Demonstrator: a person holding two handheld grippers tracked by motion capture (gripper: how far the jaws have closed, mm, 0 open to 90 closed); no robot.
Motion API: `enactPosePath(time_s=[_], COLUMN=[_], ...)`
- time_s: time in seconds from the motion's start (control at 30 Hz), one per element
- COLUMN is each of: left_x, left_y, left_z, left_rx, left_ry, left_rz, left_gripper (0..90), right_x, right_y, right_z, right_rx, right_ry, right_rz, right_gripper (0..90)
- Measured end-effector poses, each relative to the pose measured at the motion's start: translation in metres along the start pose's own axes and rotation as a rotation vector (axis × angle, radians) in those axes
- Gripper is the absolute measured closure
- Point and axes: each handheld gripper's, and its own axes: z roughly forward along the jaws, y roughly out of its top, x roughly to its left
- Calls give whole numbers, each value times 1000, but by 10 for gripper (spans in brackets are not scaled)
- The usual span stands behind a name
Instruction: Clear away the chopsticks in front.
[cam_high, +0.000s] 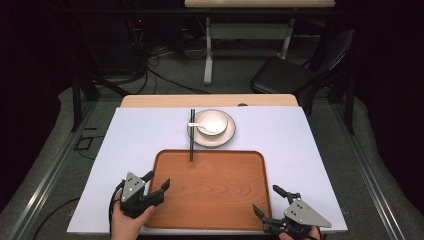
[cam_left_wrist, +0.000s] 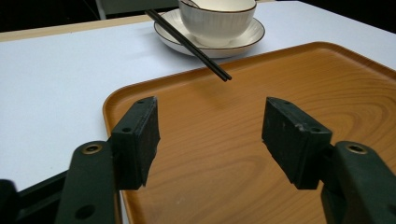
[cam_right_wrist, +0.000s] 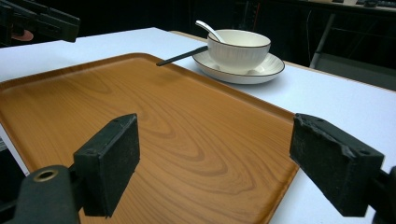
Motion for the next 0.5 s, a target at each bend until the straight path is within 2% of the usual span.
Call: enactPosePath(time_s=[0.23,0.4,0.5], left_x=[5,2,1], left_y=[4,11,17], left_z=[-1,-1,1], left_rx=[8,18,21], left_ry=[-3,5,-9], left_rz=[-26,-5,0], left_gripper=[355,355,347], right_x=[0,-1,-1], right_y=[0,0,0], right_z=[1,1,1], right_rx=[8,11,11], right_ry=[-6,-15,-19], right_rz=[6,10,15], right_gripper=[158,158,158])
